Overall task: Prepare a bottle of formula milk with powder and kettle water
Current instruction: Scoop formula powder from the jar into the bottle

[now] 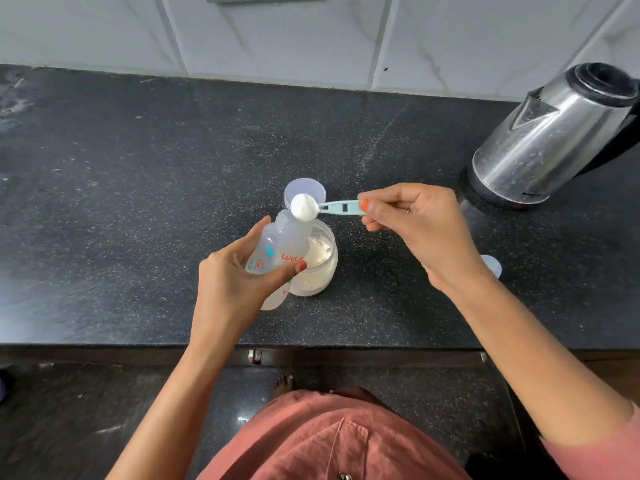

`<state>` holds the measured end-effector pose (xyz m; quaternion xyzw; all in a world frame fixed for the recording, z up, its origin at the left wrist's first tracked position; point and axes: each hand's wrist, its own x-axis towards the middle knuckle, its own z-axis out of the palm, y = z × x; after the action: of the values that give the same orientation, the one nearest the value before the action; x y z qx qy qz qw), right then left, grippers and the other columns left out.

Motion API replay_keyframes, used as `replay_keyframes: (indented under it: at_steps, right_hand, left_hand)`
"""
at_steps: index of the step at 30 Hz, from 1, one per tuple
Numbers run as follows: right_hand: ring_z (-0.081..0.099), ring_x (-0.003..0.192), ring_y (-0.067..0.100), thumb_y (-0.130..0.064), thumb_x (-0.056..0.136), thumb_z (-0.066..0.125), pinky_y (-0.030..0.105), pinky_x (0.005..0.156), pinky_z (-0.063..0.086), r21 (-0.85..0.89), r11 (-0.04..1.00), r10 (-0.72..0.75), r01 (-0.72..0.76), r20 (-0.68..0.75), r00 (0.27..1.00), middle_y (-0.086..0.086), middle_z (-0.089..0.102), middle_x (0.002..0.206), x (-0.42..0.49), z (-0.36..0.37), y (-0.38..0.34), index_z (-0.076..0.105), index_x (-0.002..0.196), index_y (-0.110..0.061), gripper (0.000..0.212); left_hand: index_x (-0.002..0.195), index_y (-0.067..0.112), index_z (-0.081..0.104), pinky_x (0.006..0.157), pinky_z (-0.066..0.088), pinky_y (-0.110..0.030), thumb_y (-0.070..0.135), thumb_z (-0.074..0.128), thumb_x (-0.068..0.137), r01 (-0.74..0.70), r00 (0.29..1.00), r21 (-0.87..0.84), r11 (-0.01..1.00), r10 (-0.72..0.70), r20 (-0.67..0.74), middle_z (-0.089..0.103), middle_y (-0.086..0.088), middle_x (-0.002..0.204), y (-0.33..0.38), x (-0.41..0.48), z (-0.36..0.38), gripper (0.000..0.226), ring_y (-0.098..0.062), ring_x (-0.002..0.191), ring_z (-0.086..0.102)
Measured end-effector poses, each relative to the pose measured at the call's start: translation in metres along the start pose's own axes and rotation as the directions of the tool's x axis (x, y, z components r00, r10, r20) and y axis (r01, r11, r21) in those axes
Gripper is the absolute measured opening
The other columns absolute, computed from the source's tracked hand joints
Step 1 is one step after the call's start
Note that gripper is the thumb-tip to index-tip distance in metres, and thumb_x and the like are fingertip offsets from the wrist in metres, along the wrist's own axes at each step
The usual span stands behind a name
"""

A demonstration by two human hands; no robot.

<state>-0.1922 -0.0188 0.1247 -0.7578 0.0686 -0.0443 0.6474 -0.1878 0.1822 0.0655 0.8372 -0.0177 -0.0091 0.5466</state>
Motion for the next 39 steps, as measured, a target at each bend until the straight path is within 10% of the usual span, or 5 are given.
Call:
replay_keyframes:
  at_steps: [17, 39]
  right_hand:
    - [0.061, 0.079, 0.009, -0.001, 0.077, 0.067, 0.013, 0.073, 0.051, -0.392, 0.722, -0.595, 0.57, 0.069, 0.801, 0.002, 0.064, 0.084, -0.016, 0.011, 0.026, 0.069, 0.079, 0.002, 0.004]
    - [0.062, 0.078, 0.009, -0.005, 0.08, 0.065, 0.015, 0.075, 0.052, -0.455, 0.626, -0.685, 0.634, 0.067, 0.725, 0.012, 0.069, 0.084, -0.017, 0.011, 0.036, 0.067, 0.073, 0.003, 0.011]
  left_hand:
    - [0.092, 0.063, 0.06, 0.088, 0.052, -0.034, 0.045, 0.081, 0.051, 0.006, 0.992, -0.134, 0.991, 0.011, 0.123, 0.069, 0.027, 0.086, 0.009, 0.003, -0.004, 0.049, 0.003, 0.09, 0.062]
    - [0.096, 0.054, 0.064, 0.086, 0.053, -0.034, 0.05, 0.083, 0.052, 0.011, 0.99, -0.158, 0.987, 0.011, 0.138, 0.071, 0.021, 0.087, 0.011, 0.003, -0.003, 0.048, 0.001, 0.088, 0.065]
